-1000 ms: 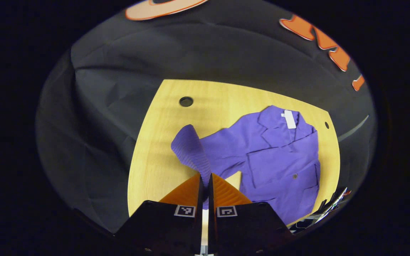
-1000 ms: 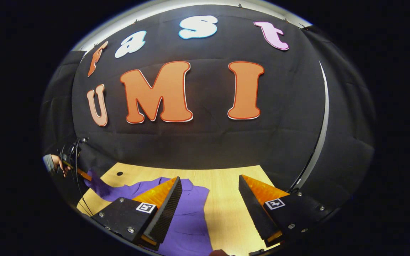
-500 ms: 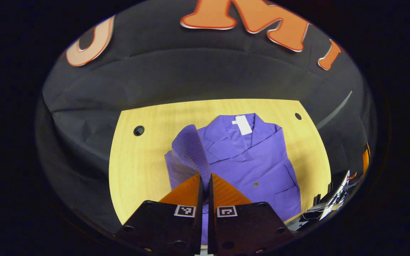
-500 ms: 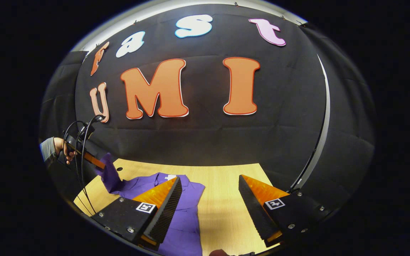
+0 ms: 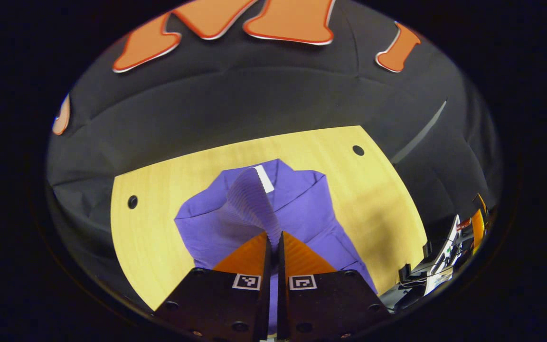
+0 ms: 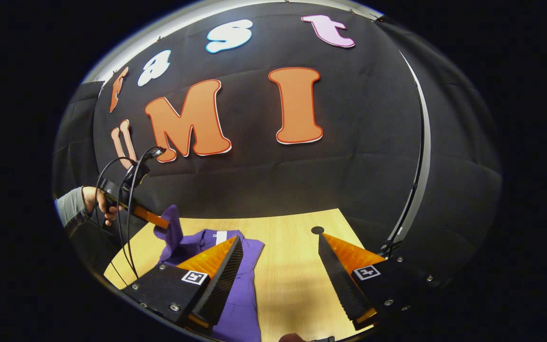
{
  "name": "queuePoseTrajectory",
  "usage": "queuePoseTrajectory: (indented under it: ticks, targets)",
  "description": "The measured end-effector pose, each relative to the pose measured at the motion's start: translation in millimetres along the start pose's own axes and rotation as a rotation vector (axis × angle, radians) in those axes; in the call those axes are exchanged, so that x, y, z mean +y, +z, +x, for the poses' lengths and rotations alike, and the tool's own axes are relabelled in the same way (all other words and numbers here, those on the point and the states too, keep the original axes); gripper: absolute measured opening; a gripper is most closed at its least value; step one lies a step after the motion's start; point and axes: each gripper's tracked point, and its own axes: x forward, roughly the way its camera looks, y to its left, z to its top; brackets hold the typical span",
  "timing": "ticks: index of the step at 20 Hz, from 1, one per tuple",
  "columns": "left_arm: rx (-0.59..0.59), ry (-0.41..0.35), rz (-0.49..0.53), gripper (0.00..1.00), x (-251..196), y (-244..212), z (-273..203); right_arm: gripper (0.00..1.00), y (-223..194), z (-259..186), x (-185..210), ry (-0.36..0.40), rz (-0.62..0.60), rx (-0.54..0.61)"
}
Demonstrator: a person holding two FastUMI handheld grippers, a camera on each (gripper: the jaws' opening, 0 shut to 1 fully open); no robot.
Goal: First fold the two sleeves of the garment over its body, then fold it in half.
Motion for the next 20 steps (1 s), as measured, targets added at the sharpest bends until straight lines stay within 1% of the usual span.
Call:
queuePoseTrajectory:
  ticks: [3,5,6,8,9,12,13,14,15,16,18,19,20]
  targets:
    - [0.008,-0.046,-0.001,0.07,-37.1,4.9,26.3,0.96,-8.5,-0.4,-11.1,0.0,0.009,0.017]
    - [0.002,-0.059,-0.004,0.08,-53.7,9.8,40.3,0.96,-14.7,0.5,-17.1,0.0,0.015,0.03]
    - [-0.005,-0.075,-0.007,0.13,-65.3,12.6,46.2,0.96,-17.9,0.6,-19.1,0.0,0.016,0.039]
    - [-0.025,-0.125,-0.012,0.17,-88.5,17.6,48.2,0.95,-22.3,2.2,-24.5,0.002,0.017,0.051]
    - [-0.043,-0.149,-0.009,0.17,-98.3,20.7,48.7,0.95,-24.0,3.5,-26.4,0.001,0.016,0.055]
    - [-0.079,-0.161,-0.006,0.24,-102.7,18.9,37.9,0.95,-29.8,7.3,-28.2,0.013,0.018,0.068]
    - [-0.09,-0.155,-0.01,0.24,-98.8,16.2,34.1,0.95,-33.4,8.9,-27.2,0.017,0.017,0.078]
    - [-0.102,-0.146,-0.016,0.33,-93.5,12.4,28.4,0.96,-36.4,9.9,-24.9,0.026,0.014,0.089]
    - [-0.122,-0.134,-0.018,0.36,-86.5,7.4,22.0,0.95,-40.1,11.7,-22.1,0.033,0.008,0.1]
    - [-0.141,-0.118,-0.02,0.51,-78.0,2.8,15.2,0.96,-44.0,12.9,-19.6,0.036,0.0,0.113]
    - [-0.182,-0.058,-0.012,0.72,-54.8,-11.4,0.5,0.95,-51.2,14.0,-9.6,0.051,-0.02,0.133]
    - [-0.199,-0.023,-0.004,0.79,-41.4,-17.6,-9.5,0.96,-54.7,14.7,-3.7,0.06,-0.027,0.142]
    - [-0.218,0.003,-0.001,0.8,-29.6,-26.4,-19.1,0.95,-57.5,14.7,2.4,0.062,-0.035,0.149]
